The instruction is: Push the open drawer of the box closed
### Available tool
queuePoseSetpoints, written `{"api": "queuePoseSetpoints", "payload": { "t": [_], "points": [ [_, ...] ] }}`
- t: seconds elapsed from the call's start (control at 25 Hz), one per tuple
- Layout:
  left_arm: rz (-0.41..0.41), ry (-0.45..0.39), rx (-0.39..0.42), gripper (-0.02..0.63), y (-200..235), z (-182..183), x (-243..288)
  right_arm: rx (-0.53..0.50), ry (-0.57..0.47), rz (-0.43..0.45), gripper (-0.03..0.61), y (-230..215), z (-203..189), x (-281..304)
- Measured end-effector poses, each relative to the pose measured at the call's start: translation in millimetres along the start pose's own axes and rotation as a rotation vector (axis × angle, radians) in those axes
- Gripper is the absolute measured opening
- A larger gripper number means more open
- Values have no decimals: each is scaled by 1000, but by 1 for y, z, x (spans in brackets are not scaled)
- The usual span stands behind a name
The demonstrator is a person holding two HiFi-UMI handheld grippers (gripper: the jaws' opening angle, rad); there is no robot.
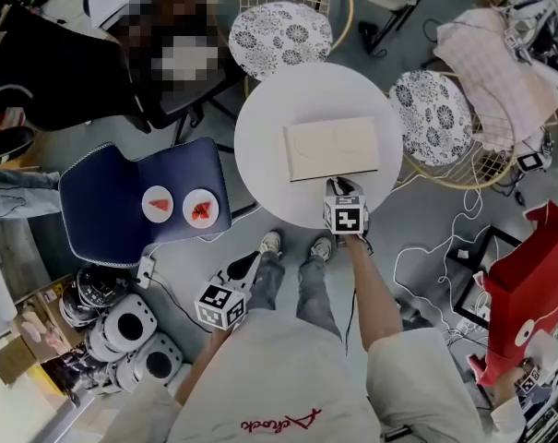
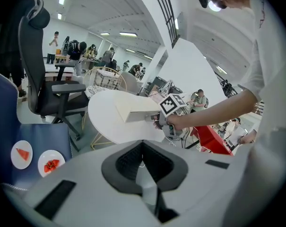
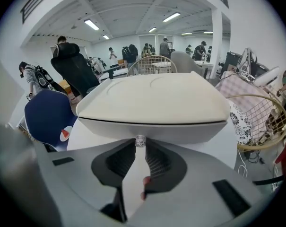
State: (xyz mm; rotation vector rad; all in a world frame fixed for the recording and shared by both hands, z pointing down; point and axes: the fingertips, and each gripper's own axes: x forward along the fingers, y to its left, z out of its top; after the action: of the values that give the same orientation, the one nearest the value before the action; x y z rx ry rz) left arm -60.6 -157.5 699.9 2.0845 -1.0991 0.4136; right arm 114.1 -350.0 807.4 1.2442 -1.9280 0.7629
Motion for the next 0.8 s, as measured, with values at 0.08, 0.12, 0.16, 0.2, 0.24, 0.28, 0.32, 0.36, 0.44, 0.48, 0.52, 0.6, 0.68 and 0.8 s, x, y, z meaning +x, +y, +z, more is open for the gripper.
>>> {"api": "queuePoseSetpoints", "payload": {
  "t": [0.08,0.12,0.16,0.2,0.24,0.28,0.32,0.36,0.44,0.48,0.52,0.6,0.68,0.8],
  "points": [
    [3,1,-1,12,2,0,-1,9,4,-6,75,0,4,3],
    [4,2,-1,12,3,-1,-1,14,4,-8,75,0,5,4],
    [4,2,-1,12,3,-1,-1,16,1,-9,75,0,5,4],
    [4,2,-1,12,3,-1,-1,15,-3,-9,75,0,4,4],
    [4,0,-1,12,2,-1,-1,12,-7,-8,75,0,3,4],
    [4,-2,0,12,3,0,-1,10,-9,-7,76,0,3,3],
    [5,-5,2,12,3,1,-1,11,-10,-6,77,0,3,3],
    [6,-8,5,12,3,2,-1,15,-10,-2,77,0,2,4],
    [6,-12,10,12,2,4,-2,26,-5,19,78,2,1,5],
    [5,-14,12,12,2,5,-2,31,2,32,111,3,-1,5],
    [4,-14,14,12,2,6,-1,37,10,42,138,3,-3,5],
    [3,-15,14,12,2,6,-1,45,20,44,138,4,-8,3],
    [-1,-13,15,12,0,5,0,38,21,31,137,3,-12,0],
    [-10,-12,17,12,-4,6,2,29,19,18,125,2,-16,-7]
  ]
}}
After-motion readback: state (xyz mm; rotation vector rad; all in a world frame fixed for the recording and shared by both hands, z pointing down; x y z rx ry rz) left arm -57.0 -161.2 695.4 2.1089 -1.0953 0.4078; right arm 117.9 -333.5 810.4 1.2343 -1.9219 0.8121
